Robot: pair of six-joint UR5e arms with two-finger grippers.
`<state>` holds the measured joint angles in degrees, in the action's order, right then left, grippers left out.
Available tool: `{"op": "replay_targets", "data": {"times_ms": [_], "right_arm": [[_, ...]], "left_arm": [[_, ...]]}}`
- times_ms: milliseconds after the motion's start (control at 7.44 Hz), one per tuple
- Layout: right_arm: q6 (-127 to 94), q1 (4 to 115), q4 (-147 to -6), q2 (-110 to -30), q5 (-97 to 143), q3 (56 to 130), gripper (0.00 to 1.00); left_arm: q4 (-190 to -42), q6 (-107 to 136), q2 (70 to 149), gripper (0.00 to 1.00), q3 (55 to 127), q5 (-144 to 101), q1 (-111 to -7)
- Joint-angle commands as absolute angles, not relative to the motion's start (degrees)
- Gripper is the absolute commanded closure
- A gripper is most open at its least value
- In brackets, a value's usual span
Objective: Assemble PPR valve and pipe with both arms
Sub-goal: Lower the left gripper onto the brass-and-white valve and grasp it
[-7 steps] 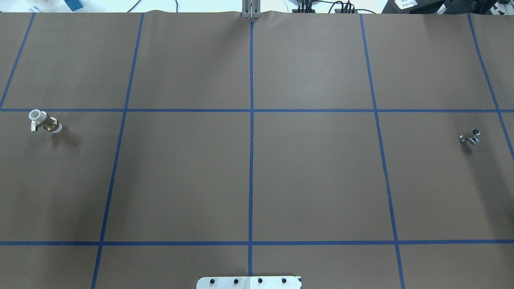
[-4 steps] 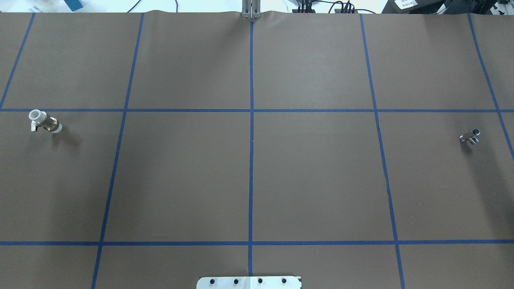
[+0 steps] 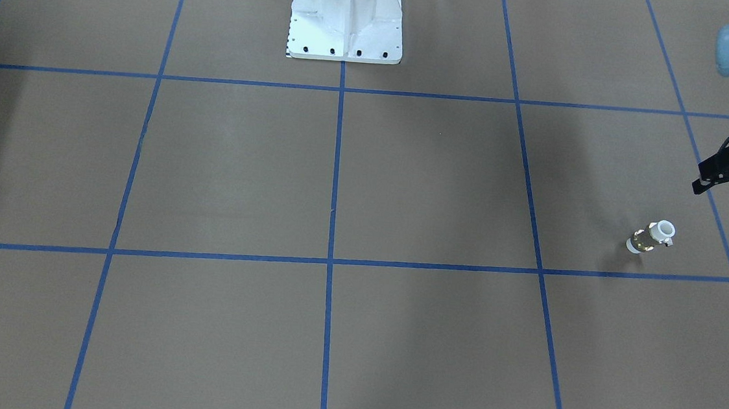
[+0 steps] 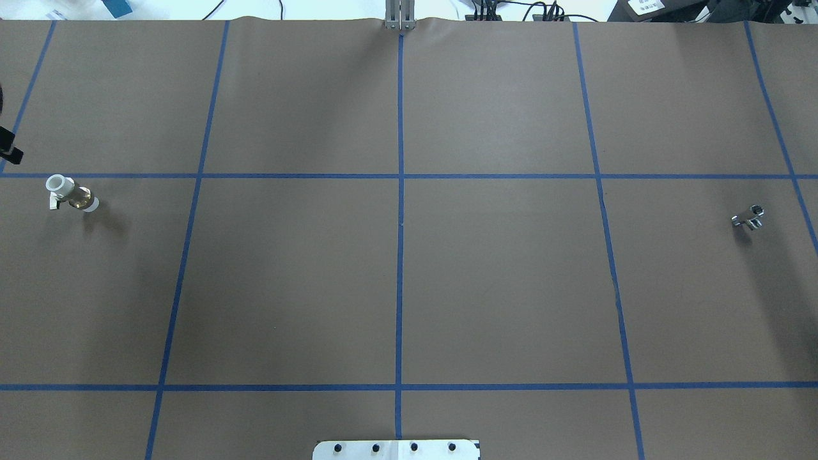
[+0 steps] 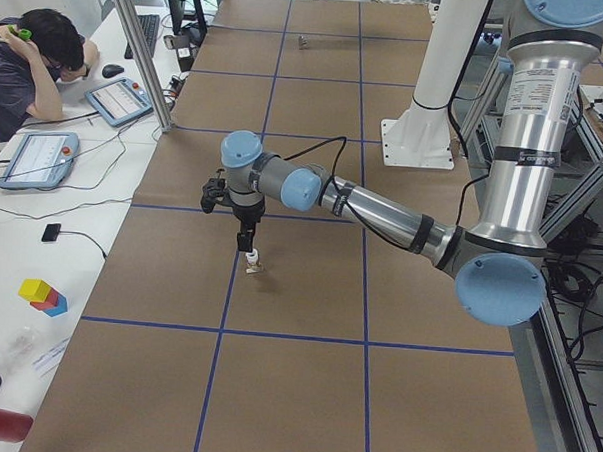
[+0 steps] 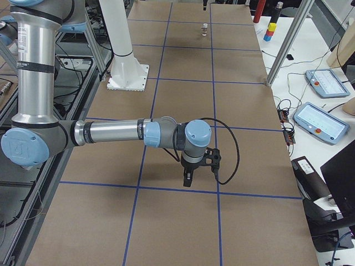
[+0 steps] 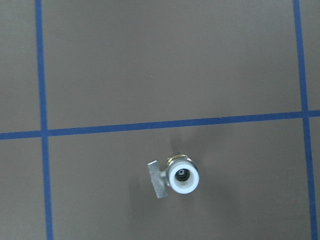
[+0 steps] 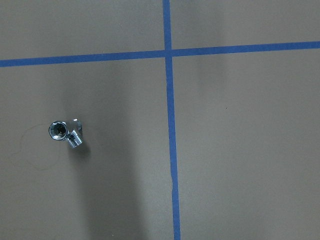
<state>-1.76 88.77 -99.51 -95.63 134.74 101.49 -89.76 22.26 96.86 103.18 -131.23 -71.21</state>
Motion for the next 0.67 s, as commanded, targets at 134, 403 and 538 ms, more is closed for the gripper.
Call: {"op": "replay_targets", "data": {"times_ms": [134,403,538], "right_arm": [[-1.8,88.8,-99.6,-95.6,134.7,101.3,0.00],[-1.8,88.8,-99.5,-95.6,134.7,101.4,0.00],[-1.7,88.8,-99.5,-95.6,134.7,101.3,0.00]], "left_arm": [[-99.5,23.6,97.5,0.00,95.5,-126.7,-67.8],[-105.4,27.0,98.0,0.00,90.8,-126.7,-67.3],[-106.1,27.6,98.0,0.00,90.6,-126.7,-66.5]]}}
